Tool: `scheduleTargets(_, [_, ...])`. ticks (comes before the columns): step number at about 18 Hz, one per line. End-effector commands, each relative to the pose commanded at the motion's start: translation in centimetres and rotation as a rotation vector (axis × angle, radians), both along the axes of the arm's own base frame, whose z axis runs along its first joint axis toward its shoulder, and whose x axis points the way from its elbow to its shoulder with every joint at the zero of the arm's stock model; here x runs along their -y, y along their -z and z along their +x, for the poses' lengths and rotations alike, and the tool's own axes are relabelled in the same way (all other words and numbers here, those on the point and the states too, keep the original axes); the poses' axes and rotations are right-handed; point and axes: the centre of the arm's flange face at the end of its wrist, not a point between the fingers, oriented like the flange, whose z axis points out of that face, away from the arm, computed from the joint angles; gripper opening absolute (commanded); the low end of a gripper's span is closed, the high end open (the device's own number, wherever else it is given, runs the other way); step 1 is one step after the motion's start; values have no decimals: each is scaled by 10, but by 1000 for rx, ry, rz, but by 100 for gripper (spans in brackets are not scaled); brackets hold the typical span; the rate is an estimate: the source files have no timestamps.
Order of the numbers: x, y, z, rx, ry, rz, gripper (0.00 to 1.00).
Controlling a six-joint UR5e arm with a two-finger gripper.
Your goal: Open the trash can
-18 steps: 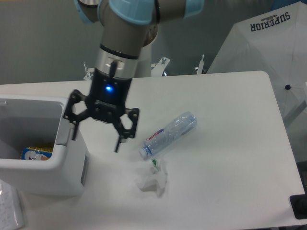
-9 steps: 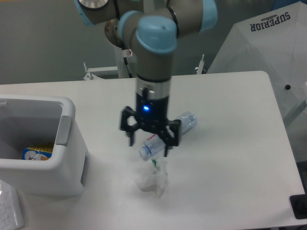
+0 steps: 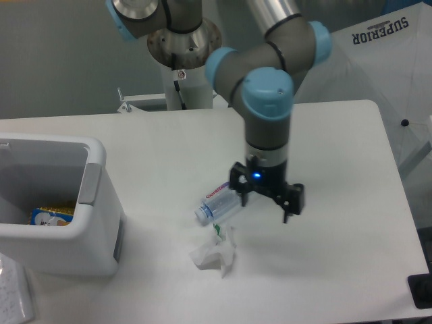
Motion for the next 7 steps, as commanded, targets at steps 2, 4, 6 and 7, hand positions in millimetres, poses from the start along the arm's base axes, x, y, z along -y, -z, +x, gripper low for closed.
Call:
scheduleTargets(2, [-1,2,-11,-14,3,-52,100])
scheduleTargets(4, [-2,0,-18,0,10,-99,100])
scheduleTargets(6, [-3,-2,-19,31,21,-125,100])
scheduleTargets(7, [-3,-3,-18,41,27,-133,100])
